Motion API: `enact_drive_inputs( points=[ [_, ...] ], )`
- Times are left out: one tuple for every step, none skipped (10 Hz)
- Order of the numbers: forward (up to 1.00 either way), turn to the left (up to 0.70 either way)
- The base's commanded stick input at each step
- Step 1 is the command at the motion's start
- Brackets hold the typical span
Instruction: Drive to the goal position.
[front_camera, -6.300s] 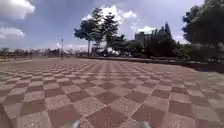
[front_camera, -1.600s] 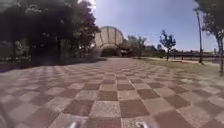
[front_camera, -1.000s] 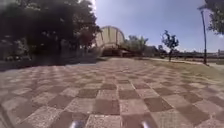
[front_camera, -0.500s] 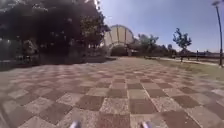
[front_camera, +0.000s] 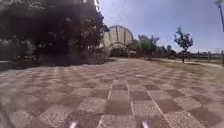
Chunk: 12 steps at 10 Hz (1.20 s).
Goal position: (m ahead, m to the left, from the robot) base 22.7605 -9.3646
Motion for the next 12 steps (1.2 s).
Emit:
enact_drive_inputs(
  points=[
    [0.70, 0.00],
    [0.70, 0.00],
    [0.70, 0.00],
    [0.70, 0.00],
    [0.70, 0.00],
    [0.70, 0.00],
    [0.70, 0.00],
    [0.61, 0.00],
    [0.50, 0.00],
    [0.50, 0.00],
    [0.50, 0.00],
    [0.50, 0.00]
  ],
)
